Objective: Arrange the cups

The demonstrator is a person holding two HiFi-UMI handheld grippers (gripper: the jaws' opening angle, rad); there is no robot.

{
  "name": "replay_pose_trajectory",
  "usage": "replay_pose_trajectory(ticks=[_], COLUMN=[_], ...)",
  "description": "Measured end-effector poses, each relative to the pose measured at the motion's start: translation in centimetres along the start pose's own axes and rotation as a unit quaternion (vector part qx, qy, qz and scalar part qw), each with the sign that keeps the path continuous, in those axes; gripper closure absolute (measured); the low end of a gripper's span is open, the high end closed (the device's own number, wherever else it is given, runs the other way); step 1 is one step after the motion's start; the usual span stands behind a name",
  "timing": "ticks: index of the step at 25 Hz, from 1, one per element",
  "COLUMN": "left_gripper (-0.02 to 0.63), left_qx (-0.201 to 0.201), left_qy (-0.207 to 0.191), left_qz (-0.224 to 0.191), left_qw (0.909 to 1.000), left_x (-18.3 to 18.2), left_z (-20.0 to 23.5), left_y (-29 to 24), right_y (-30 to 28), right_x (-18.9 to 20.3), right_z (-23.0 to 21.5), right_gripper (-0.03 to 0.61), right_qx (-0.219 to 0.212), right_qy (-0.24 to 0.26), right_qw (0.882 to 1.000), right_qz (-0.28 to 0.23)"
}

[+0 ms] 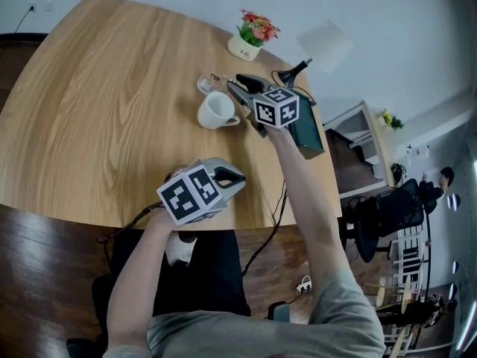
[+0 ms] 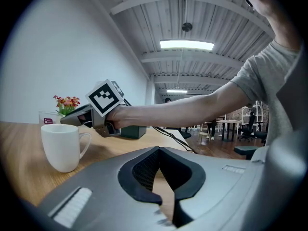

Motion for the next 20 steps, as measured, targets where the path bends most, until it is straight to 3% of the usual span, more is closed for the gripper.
replay_pose_trajectory(ticks=[2,5,9,16,20], left_gripper=[0.604,0.604,0.604,0.604,0.604], left_qx=[0.000,0.001,0.000,0.002,0.001], left_qy=[0.000,0.001,0.001,0.000,0.000], left_qz=[0.000,0.000,0.000,0.000,0.000], left_qw=[1.0000,1.0000,1.0000,1.0000,1.0000], left_x=[0.0,0.0,-0.1,-0.1,-0.1], left_z=[0.0,-0.1,0.0,-0.1,0.0], left_y=[0.0,0.0,0.0,0.0,0.2], right_y=[-0.8,-1.3,-1.1,2.5,5.4], right_x=[0.1,0.3,0.2,1.3,1.9], right_z=[-0.2,-0.4,-0.5,-1.3,-1.7], right_gripper=[0.445,0.517,0.517,0.515,0.517], right_qx=[-0.011,-0.021,-0.035,0.000,0.022], right_qy=[0.003,0.008,-0.018,-0.109,-0.121], right_qw=[1.000,1.000,0.999,0.992,0.990], right_qz=[0.008,0.015,0.003,-0.057,-0.064])
Point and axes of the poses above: the fingertips, and each gripper's own axes: y backward along the fingers, z to its left, x out of its underside, the point moved 6 cm from there along y, backward along the fingers
